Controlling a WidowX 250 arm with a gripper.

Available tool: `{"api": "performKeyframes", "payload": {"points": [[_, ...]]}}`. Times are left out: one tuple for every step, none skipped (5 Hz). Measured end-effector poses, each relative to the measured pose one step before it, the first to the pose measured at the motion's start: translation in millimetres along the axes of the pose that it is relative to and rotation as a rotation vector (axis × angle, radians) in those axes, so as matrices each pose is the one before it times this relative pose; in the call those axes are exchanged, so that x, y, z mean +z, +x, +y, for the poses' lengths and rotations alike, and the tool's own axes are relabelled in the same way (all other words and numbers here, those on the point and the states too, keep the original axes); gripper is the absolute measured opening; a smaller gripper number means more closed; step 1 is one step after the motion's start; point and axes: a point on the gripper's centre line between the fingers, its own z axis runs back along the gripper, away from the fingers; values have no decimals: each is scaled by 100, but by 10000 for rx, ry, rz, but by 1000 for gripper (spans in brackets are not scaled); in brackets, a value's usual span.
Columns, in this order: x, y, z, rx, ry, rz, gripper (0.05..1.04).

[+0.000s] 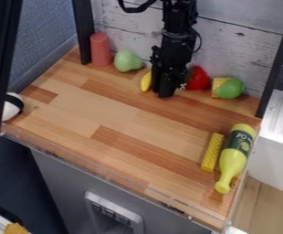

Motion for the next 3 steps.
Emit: {"api": "performKeyframes", "payload": {"points": [[-94, -51, 80, -1095, 80, 65, 144], [62, -82, -8, -423, 0, 42, 58], [0, -17, -17, 245, -11, 11, 52]]}}
